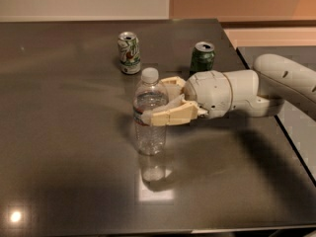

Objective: Place water bottle upright

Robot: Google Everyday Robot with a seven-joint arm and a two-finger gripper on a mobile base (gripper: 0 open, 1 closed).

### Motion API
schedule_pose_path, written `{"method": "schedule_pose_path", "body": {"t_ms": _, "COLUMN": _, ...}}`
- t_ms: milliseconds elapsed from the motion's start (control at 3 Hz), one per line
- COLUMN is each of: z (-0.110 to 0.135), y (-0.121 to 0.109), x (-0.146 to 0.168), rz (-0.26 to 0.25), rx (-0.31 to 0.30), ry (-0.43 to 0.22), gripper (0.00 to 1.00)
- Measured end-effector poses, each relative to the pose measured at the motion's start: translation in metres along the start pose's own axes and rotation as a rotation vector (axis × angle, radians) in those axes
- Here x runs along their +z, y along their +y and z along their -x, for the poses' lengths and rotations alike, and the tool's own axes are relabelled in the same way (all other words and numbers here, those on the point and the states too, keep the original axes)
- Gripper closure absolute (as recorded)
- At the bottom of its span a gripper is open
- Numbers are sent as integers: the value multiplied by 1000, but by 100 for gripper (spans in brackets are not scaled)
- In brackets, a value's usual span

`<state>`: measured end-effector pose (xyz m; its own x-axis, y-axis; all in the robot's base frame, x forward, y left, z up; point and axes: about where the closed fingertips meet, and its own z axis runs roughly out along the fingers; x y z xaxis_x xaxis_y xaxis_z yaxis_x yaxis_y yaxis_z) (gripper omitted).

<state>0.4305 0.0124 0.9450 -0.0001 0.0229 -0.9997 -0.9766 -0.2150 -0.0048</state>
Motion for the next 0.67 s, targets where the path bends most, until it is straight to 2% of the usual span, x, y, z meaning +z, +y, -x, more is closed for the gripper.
{"method": "schedule_pose_path", "body": {"t_ms": 333, "z": -5, "y": 0, "x": -1, "rz": -6, "rx": -26, "ry": 4, "gripper": 83}}
{"method": "schedule_pose_path", "body": {"t_ms": 667, "z": -8, "y": -1, "x": -1, "rz": -10, "rx": -45, "ry": 11, "gripper": 59}}
